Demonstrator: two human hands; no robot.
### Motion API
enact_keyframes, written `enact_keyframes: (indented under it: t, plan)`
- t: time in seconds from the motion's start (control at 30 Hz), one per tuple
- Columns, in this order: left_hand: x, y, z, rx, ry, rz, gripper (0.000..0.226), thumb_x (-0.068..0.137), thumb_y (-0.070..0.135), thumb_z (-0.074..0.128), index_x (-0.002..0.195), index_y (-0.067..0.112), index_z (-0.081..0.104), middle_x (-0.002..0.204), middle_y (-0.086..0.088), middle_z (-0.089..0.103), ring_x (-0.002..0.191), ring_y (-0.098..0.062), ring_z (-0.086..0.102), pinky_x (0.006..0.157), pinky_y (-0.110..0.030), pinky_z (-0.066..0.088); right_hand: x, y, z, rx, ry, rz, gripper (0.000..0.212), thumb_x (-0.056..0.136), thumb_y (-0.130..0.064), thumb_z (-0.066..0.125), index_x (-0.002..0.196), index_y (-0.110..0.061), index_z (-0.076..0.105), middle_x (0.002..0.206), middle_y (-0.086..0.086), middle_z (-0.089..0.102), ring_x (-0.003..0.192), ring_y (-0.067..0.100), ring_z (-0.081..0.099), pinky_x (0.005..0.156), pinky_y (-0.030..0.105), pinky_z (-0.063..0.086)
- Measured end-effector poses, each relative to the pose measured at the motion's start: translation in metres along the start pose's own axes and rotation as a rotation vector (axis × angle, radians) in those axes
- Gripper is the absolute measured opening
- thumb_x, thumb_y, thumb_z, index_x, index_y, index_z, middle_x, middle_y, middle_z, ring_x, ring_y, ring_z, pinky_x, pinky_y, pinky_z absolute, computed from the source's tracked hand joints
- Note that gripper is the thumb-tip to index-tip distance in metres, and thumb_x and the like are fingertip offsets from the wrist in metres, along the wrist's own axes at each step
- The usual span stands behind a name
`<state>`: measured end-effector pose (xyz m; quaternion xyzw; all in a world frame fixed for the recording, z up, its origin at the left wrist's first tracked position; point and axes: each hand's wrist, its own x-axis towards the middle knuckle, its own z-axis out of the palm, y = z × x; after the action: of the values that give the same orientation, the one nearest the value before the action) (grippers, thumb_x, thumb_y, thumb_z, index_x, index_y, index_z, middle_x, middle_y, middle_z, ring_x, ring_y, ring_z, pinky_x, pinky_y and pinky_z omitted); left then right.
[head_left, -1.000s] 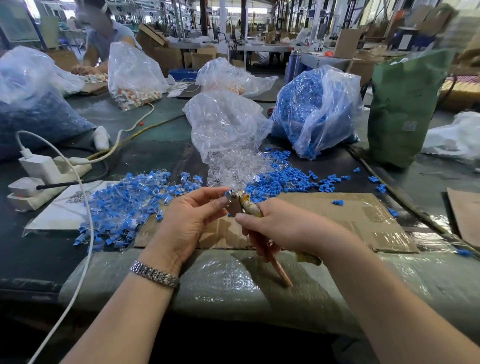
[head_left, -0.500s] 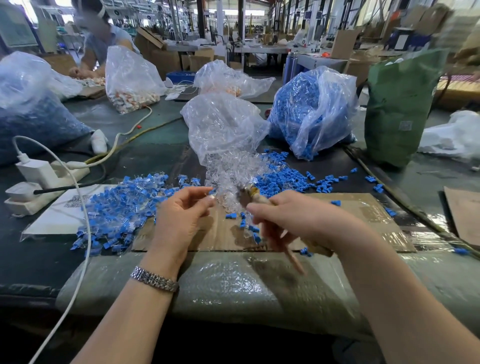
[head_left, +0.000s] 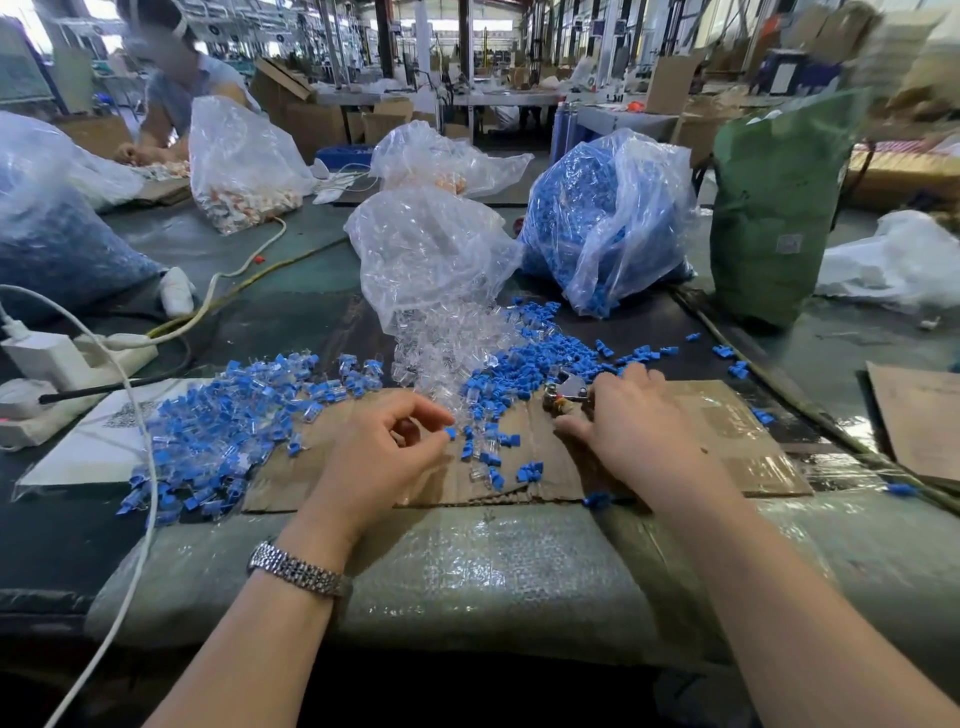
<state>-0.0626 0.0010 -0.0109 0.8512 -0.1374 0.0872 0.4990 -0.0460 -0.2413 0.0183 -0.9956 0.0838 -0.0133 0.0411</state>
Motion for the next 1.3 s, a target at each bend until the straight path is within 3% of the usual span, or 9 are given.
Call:
enact_keyframes:
  t: [0.07,0.13,0.23,0.47,0.57,0.7,0.87,1.17,1.3]
  plan:
    - [-0.002,0.001,0.0,-0.009,-0.076,0.028,0.009,0.087,0.009,0.077,0.091,0.016,0.074,0.086,0.003,0.064,0.066,0.001,0.053,0.063,-0.011,0.047,-0.005,-0.003,-0.005,0.085,0.046,-0.08,0.046,0.093,-0.051,0.063,0.126,-0.02,0.057,0.128,0.007,0.05,0.125,0.028,0.044,0.104,0.046,0.044]
    - [-0.003,0.001,0.0,-0.01,-0.157,0.019,0.009,0.085,0.013,0.08,0.09,0.017,0.073,0.085,0.006,0.06,0.066,0.001,0.051,0.064,-0.011,0.046,-0.011,-0.003,-0.011,0.271,0.007,-0.206,0.019,0.096,-0.029,0.065,0.115,-0.027,0.065,0.111,-0.005,0.06,0.111,0.017,0.057,0.095,0.039,0.051]
    - [-0.002,-0.001,0.003,0.033,-0.241,0.026,0.011,0.084,0.02,0.082,0.09,0.021,0.072,0.088,0.007,0.058,0.067,0.0,0.048,0.064,-0.015,0.045,-0.025,-0.005,-0.016,0.378,-0.216,-0.353,0.021,0.094,-0.013,0.064,0.097,-0.033,0.07,0.092,-0.016,0.066,0.085,0.0,0.062,0.073,0.021,0.053]
    - [-0.001,-0.001,0.009,0.242,-0.242,0.068,0.012,0.084,0.034,0.08,0.093,0.031,0.074,0.096,0.013,0.062,0.088,-0.004,0.06,0.081,-0.023,0.05,-0.027,-0.008,-0.003,0.373,-0.171,-0.343,0.014,0.094,-0.019,0.067,0.094,-0.031,0.076,0.084,-0.016,0.07,0.078,0.0,0.064,0.077,0.028,0.056]
    - [-0.001,-0.002,0.008,0.224,-0.246,0.055,0.009,0.086,0.035,0.077,0.094,0.031,0.075,0.096,0.014,0.064,0.088,-0.001,0.06,0.079,-0.015,0.046,-0.025,-0.012,0.0,0.332,-0.151,-0.326,0.011,0.096,-0.021,0.066,0.097,-0.028,0.075,0.09,-0.012,0.071,0.082,0.006,0.065,0.08,0.033,0.058]
    - [-0.001,-0.002,0.002,-0.034,-0.192,-0.005,0.009,0.087,0.026,0.077,0.096,0.028,0.078,0.09,0.012,0.076,0.083,-0.001,0.07,0.073,-0.01,0.051,-0.025,-0.011,-0.003,0.45,-0.037,-0.311,0.012,0.096,-0.02,0.066,0.086,-0.028,0.066,0.085,-0.014,0.067,0.078,0.001,0.063,0.07,0.02,0.055]
    - [-0.001,-0.005,-0.003,-0.398,-0.234,-0.121,0.014,0.085,0.02,0.076,0.099,0.023,0.078,0.095,-0.008,0.078,0.078,-0.018,0.072,0.067,-0.022,0.059,-0.034,-0.021,-0.018,0.715,0.068,-0.402,0.013,0.089,-0.015,0.071,0.083,-0.025,0.068,0.075,-0.01,0.07,0.071,0.002,0.066,0.069,0.02,0.056]
    - [0.0,-0.011,-0.005,-0.469,-0.313,-0.088,0.02,0.093,0.029,0.072,0.112,0.023,0.076,0.107,-0.009,0.077,0.097,-0.024,0.074,0.081,-0.026,0.058,-0.044,-0.04,-0.023,0.674,0.091,-0.568,0.011,0.089,-0.009,0.07,0.091,-0.019,0.074,0.081,-0.007,0.07,0.075,0.007,0.064,0.075,0.029,0.054]
    - [-0.001,-0.006,-0.007,-0.453,-0.327,-0.075,0.021,0.093,0.03,0.07,0.111,0.024,0.076,0.103,-0.007,0.078,0.094,-0.018,0.073,0.08,-0.022,0.057,-0.046,-0.042,-0.022,0.628,0.099,-0.595,0.01,0.089,-0.011,0.07,0.093,-0.019,0.074,0.085,-0.007,0.068,0.078,0.007,0.063,0.077,0.031,0.054]
